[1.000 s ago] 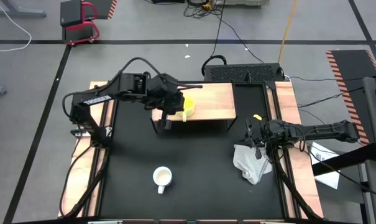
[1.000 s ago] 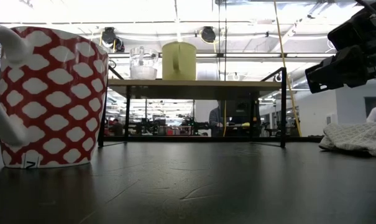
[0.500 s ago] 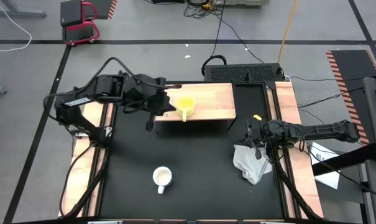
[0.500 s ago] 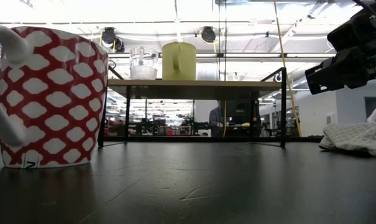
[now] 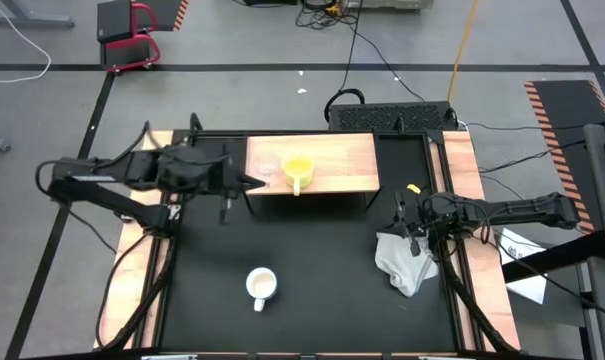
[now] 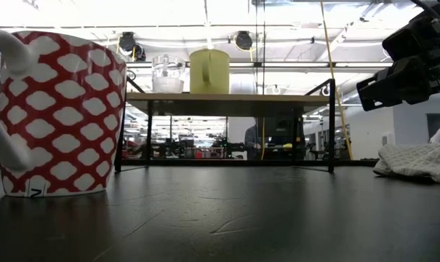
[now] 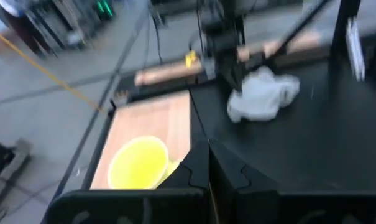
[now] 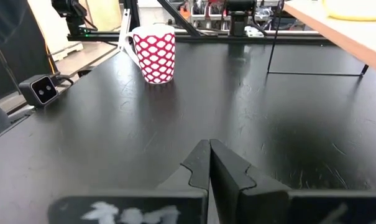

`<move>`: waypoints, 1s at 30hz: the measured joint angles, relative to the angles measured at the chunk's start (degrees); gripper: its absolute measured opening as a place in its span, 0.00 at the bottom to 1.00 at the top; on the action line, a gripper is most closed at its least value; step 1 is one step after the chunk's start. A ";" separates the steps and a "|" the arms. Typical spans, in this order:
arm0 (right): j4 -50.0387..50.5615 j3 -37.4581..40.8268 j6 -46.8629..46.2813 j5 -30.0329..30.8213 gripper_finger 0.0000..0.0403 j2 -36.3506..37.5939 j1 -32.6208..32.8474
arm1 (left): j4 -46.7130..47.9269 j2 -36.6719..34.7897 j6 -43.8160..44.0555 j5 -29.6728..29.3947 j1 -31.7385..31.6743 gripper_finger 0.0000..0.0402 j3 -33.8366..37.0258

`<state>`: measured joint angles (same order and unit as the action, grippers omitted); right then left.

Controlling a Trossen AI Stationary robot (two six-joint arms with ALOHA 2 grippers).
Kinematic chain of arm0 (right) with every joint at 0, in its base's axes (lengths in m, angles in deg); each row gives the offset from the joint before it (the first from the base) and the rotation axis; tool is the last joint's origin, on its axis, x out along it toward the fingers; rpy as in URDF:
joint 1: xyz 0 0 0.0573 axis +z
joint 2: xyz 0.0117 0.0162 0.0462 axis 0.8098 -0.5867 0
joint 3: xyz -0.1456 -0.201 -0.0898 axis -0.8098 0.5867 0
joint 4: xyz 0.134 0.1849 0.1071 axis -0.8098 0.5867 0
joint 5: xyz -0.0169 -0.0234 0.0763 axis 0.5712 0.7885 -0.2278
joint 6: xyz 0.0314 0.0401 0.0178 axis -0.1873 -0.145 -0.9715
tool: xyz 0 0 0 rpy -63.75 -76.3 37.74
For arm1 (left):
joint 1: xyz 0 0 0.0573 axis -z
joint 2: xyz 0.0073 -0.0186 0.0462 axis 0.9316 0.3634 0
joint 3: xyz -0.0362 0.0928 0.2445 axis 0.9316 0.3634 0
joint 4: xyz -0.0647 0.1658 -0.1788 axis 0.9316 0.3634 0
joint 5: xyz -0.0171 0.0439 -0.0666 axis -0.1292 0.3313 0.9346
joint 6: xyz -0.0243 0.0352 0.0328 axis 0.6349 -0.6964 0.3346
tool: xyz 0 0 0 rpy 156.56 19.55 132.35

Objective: Stack small to large cups/mugs on shelf
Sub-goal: Put the red patterned mug on the shelf

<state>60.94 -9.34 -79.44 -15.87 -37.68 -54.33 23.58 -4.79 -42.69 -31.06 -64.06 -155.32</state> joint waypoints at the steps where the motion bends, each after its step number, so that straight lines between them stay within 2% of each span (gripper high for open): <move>1: 0.02 0.00 0.00 0.02 0.00 -0.05 -0.01 | -2.84 -1.64 0.49 -0.62 0.61 0.00 2.35; 6: -0.12 0.00 0.00 0.02 0.00 -0.03 0.00 | -10.81 -8.42 1.81 -2.28 2.31 0.00 11.36; 10: -0.59 0.00 0.00 0.01 0.00 -0.03 -0.01 | -12.13 -12.30 3.53 -2.29 2.37 0.00 14.72; 16: -0.95 0.00 0.00 0.02 0.00 -0.03 -0.02 | -12.85 -16.76 1.62 -0.83 2.52 0.00 18.10; 22: -1.06 0.00 0.00 0.02 0.00 -0.03 0.00 | -21.03 -22.67 0.21 -3.62 2.46 0.00 26.05; 30: -1.04 0.00 -0.01 0.02 0.00 -0.03 -0.01 | -26.34 -26.82 -3.86 0.73 2.54 0.00 36.68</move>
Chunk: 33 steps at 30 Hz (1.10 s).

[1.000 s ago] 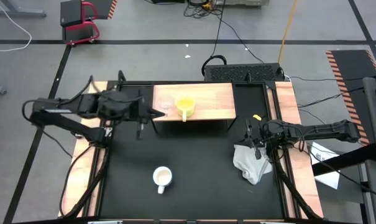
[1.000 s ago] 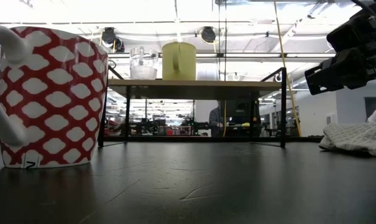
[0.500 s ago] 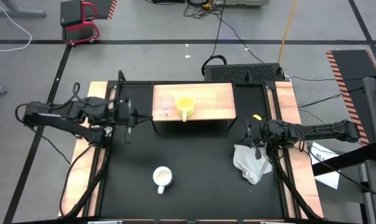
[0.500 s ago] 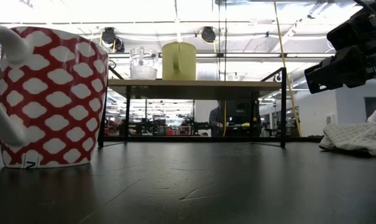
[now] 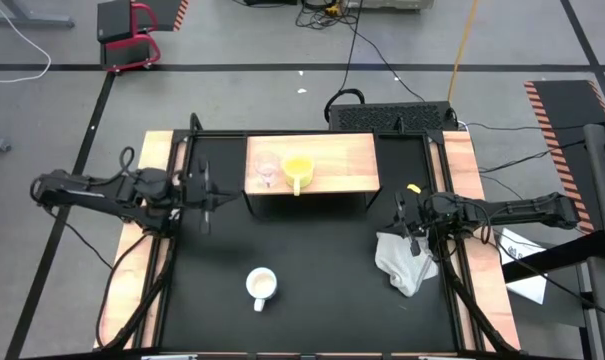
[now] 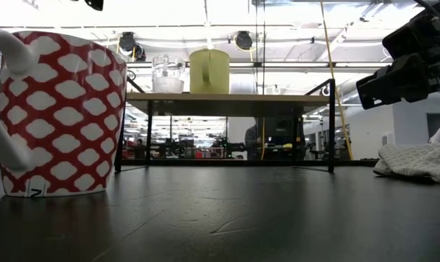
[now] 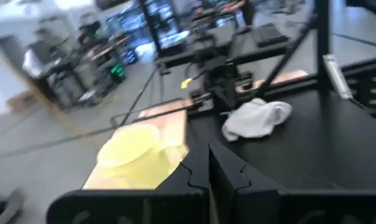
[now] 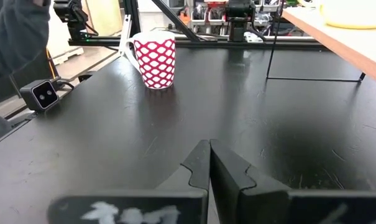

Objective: Stack small to large cups/mugs on shelf
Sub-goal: Put the red patterned mug on the shelf

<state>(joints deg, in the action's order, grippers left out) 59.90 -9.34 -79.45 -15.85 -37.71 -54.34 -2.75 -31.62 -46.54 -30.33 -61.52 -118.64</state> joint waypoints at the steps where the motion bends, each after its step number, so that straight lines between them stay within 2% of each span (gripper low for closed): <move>1: 0.00 0.00 -0.13 0.00 0.00 0.00 -0.01 | -0.93 -0.10 -1.17 1.52 -0.02 0.00 1.10; 7: 0.00 0.00 -1.05 0.00 0.00 0.00 -0.01 | -2.36 -0.95 -9.12 14.18 -0.71 0.00 8.17; 12: -0.26 0.00 -1.06 0.00 0.00 0.00 0.01 | -8.87 -4.25 -6.29 16.50 -4.41 0.00 13.81; 20: -0.24 0.00 -1.06 0.00 0.00 0.02 0.00 | -12.41 -11.16 -1.84 28.06 -10.81 0.00 20.88; 27: -0.24 0.00 -1.06 0.00 0.00 0.02 -0.01 | -12.95 -13.90 0.95 29.74 -13.48 0.00 25.89; 33: -0.22 0.00 -1.06 0.00 0.00 0.02 -0.01 | -19.97 -14.70 2.49 29.66 -14.03 0.00 31.65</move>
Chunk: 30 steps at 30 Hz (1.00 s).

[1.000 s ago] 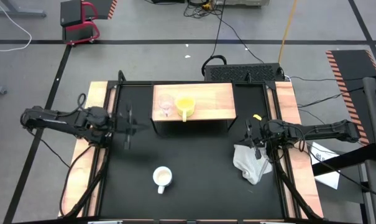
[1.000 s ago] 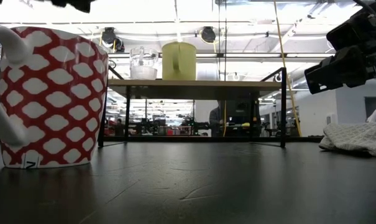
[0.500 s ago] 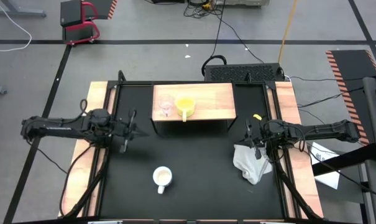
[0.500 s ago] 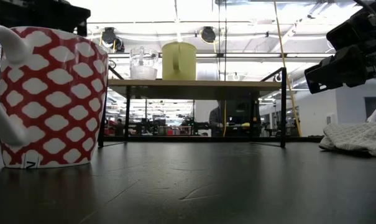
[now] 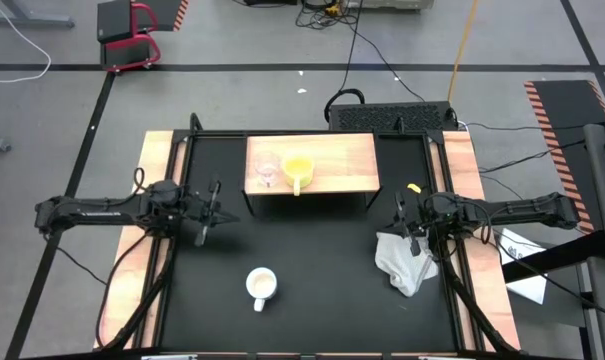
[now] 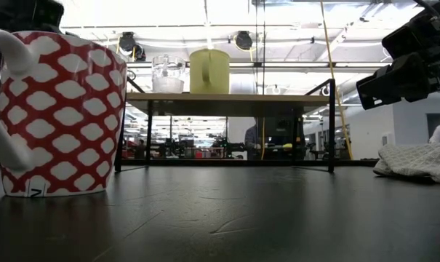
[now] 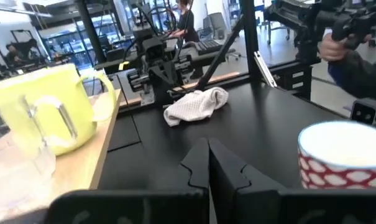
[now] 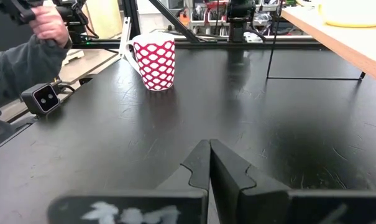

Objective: Stack small to large cups/mugs on shelf
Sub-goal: Put the red patterned mug on the shelf

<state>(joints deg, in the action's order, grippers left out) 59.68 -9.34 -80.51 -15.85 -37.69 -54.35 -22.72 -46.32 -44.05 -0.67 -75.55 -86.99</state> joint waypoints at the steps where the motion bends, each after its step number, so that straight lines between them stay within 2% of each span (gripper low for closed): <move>1: -0.02 0.00 -0.02 0.00 0.00 0.00 0.02 | -0.86 0.00 -0.09 -0.55 0.02 0.00 1.00; 6: -0.07 0.00 -0.02 0.00 0.00 -0.02 0.02 | -5.47 0.02 1.32 -2.80 0.00 0.00 5.65; 11: -1.11 0.00 0.00 0.00 0.00 -0.02 0.00 | -1.56 0.22 1.51 -3.34 0.00 0.00 5.64; 22: -11.65 0.00 1.59 0.24 0.00 0.00 0.01 | -2.57 0.20 1.17 -3.77 0.00 0.01 5.64; 28: -11.30 0.00 1.55 8.92 0.00 -0.02 0.02 | -0.68 0.20 1.18 -4.24 0.00 0.02 5.64; 30: -11.04 0.00 1.58 9.40 0.00 -0.02 0.02 | 0.91 0.22 0.85 -4.26 0.00 0.04 5.64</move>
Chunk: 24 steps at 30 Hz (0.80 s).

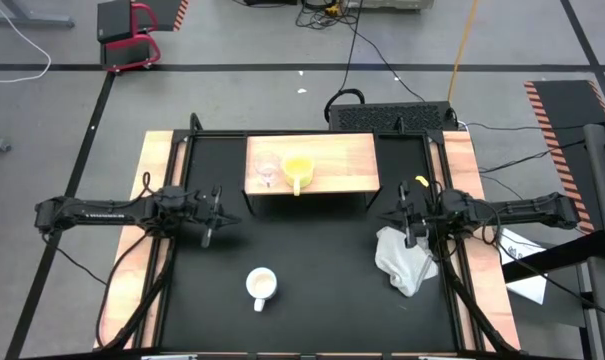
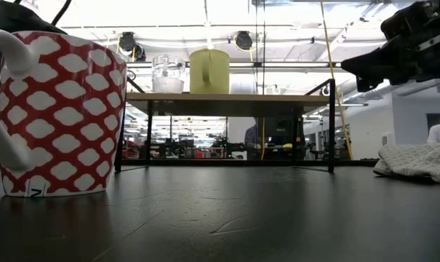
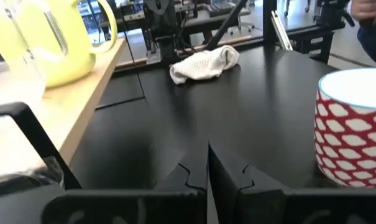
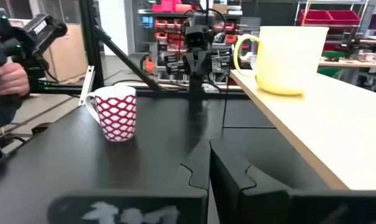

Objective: Stack small to large cups/mugs on shelf
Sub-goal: Put the red patterned mug on the shelf

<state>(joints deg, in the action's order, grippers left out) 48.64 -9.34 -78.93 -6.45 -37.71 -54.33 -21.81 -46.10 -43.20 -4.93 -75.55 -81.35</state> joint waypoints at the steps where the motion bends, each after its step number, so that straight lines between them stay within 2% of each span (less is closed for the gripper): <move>1: -0.04 0.00 0.09 -0.02 0.00 0.00 0.00 | 0.20 0.00 -0.06 0.00 0.00 0.04 0.00; 9: 0.55 0.00 2.03 -0.09 0.00 0.00 0.00 | 0.47 -0.01 0.97 -0.01 0.00 0.01 -0.02; 17: 0.86 0.00 4.29 -0.11 0.00 0.00 0.00 | -2.02 -0.01 5.12 0.00 0.00 0.06 -0.02; 24: 0.86 0.00 5.76 -0.13 0.00 0.00 0.00 | -4.06 -0.02 5.24 0.13 0.00 0.03 -0.04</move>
<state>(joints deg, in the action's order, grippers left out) 49.50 -9.34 -73.17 -6.59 -37.71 -54.33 -25.88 -46.12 -37.96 -4.80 -75.55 -81.39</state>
